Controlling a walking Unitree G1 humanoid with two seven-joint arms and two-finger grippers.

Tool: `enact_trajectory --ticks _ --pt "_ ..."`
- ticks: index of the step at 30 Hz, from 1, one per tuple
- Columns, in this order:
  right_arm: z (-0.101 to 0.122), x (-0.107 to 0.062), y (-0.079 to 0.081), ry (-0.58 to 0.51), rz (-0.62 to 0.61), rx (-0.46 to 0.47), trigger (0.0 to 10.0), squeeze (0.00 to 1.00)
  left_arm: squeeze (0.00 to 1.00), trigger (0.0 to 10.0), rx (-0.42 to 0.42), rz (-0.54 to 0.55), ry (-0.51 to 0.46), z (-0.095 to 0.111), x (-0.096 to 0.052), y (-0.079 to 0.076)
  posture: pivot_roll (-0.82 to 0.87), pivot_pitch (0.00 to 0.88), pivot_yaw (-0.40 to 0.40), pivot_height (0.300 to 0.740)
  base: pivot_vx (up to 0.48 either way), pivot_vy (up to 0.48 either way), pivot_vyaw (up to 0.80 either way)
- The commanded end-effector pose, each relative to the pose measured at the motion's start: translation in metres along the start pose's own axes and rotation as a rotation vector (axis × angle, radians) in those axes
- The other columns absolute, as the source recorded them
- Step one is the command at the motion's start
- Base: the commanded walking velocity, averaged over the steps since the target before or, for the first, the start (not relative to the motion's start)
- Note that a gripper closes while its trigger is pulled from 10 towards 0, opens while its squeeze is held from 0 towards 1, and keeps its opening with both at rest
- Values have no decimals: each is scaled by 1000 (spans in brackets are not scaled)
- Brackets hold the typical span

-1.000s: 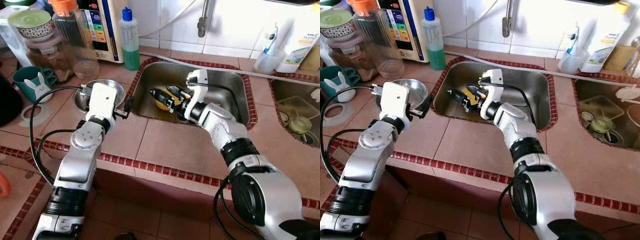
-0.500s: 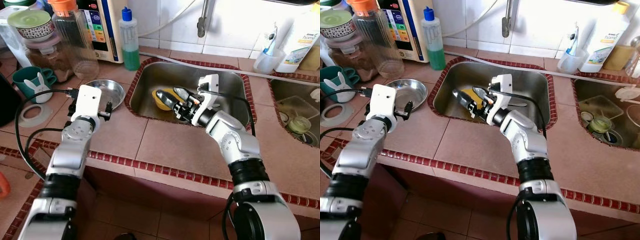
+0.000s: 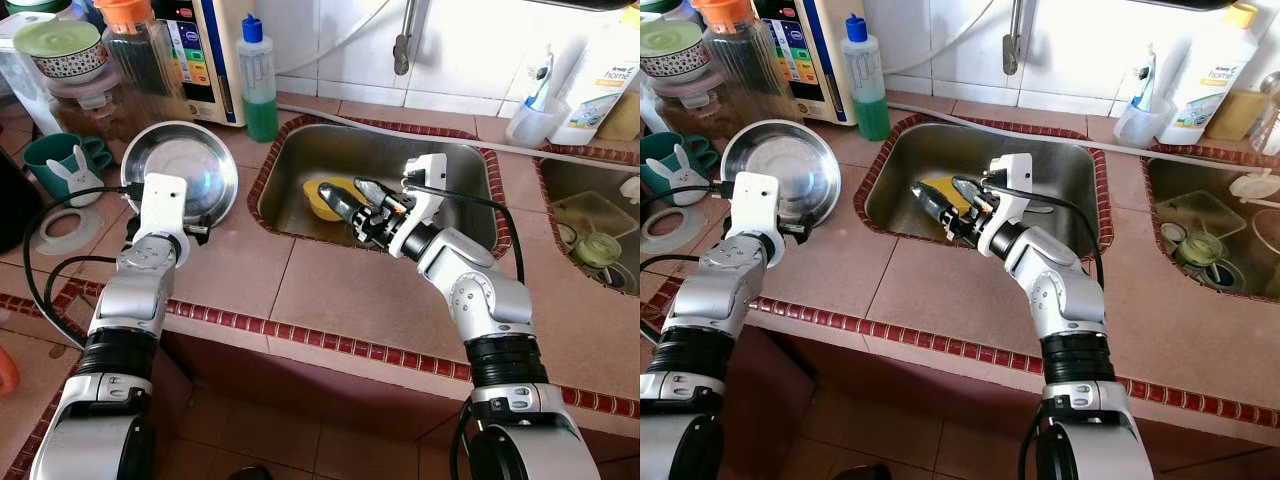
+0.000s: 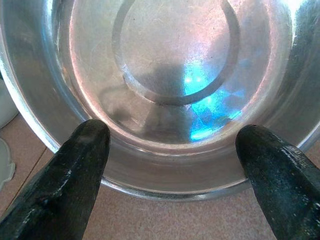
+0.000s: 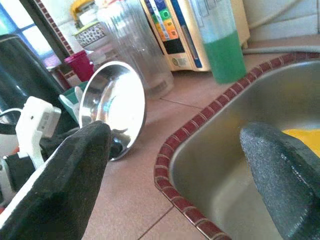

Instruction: Kitchen organization

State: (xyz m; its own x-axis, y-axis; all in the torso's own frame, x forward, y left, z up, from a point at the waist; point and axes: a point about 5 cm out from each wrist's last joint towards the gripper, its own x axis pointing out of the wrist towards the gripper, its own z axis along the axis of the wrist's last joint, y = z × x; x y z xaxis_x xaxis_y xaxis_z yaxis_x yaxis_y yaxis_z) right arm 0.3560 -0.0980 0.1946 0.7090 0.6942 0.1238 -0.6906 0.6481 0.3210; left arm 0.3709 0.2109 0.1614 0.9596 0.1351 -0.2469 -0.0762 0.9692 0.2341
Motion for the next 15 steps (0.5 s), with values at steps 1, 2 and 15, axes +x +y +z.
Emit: enact_trajectory --ticks 1,2,15 --pt "4 -1 3 -6 6 -17 10000 0 0 10000 1 8 24 -3 1 3 84 134 35 740 0 0 0" --pt "5 -1 4 -5 3 -17 10000 0 0 10000 0 9 24 -3 2 3 84 134 35 740 0 0 0" --pt "9 -2 2 -12 -23 -32 10000 0 0 10000 -47 70 -45 24 2 22 84 121 39 740 0 0 0"
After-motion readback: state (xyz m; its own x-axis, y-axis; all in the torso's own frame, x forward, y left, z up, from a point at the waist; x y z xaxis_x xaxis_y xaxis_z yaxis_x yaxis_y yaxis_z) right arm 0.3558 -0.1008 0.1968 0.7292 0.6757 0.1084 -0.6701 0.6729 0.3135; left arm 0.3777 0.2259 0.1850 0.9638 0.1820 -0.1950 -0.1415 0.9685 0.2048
